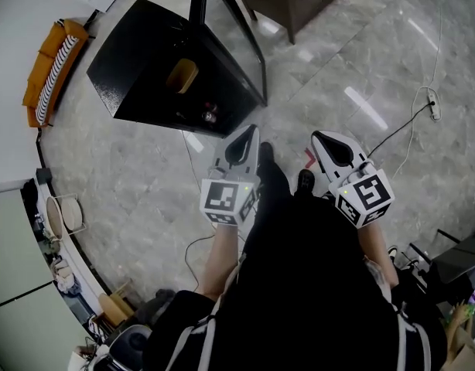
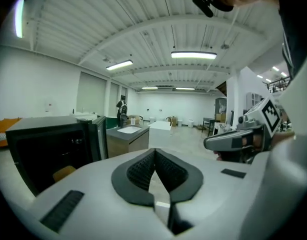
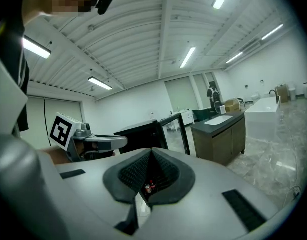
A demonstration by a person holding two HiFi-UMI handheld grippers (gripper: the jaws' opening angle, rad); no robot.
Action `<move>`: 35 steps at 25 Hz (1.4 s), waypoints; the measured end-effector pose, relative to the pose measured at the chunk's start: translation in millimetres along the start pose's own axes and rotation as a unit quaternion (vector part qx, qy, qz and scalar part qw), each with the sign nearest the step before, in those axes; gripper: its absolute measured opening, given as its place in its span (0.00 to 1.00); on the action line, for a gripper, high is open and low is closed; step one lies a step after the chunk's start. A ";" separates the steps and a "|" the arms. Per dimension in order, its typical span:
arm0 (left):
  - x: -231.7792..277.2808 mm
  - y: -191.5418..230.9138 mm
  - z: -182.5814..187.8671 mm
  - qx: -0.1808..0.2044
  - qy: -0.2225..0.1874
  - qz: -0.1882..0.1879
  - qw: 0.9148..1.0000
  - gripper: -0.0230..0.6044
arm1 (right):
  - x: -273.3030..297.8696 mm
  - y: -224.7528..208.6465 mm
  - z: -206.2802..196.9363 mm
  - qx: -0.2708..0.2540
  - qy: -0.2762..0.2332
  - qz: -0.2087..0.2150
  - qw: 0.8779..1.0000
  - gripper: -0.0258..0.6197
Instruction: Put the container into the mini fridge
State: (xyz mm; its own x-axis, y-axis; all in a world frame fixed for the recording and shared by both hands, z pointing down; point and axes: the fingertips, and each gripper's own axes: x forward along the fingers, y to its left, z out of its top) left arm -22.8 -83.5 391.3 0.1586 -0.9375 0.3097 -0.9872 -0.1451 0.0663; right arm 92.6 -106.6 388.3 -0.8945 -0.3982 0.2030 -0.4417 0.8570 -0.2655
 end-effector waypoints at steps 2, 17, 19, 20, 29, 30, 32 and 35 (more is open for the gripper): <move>-5.0 -8.4 8.9 -0.010 -0.012 -0.014 1.000 0.09 | -2.8 -0.3 11.8 -0.009 -0.009 0.002 1.000 0.07; -22.0 -14.1 45.3 0.006 -0.043 -0.004 0.999 0.09 | -7.7 -12.0 51.4 -0.059 -0.034 -0.023 0.997 0.07; -23.6 -12.5 42.6 0.005 -0.041 -0.003 0.999 0.09 | -5.8 -10.1 46.6 -0.053 -0.031 -0.022 0.998 0.07; -24.4 -11.9 40.9 0.005 -0.040 -0.002 0.999 0.09 | -4.9 -8.9 44.0 -0.048 -0.031 -0.021 0.998 0.07; -31.7 -9.0 27.9 0.002 -0.029 0.004 1.000 0.09 | 3.1 11.7 31.3 -0.044 -0.018 -0.005 0.999 0.07; -32.3 -8.1 26.6 0.002 -0.028 0.004 1.000 0.09 | 3.8 12.6 30.9 -0.045 -0.018 -0.004 0.999 0.07; -32.7 -6.0 23.8 0.002 -0.025 0.004 1.000 0.09 | 5.1 13.5 29.9 -0.045 -0.018 -0.004 0.999 0.07; -32.3 -4.3 21.2 0.001 -0.023 0.005 1.000 0.09 | 6.0 12.5 28.3 -0.046 -0.018 -0.006 0.999 0.07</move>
State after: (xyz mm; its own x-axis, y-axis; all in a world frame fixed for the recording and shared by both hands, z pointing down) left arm -24.0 -59.3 360.9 0.1487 -0.9524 0.2660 -0.9886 -0.1372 0.0617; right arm 79.8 -107.5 359.5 -0.8921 -0.4181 0.1715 -0.4453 0.8779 -0.1760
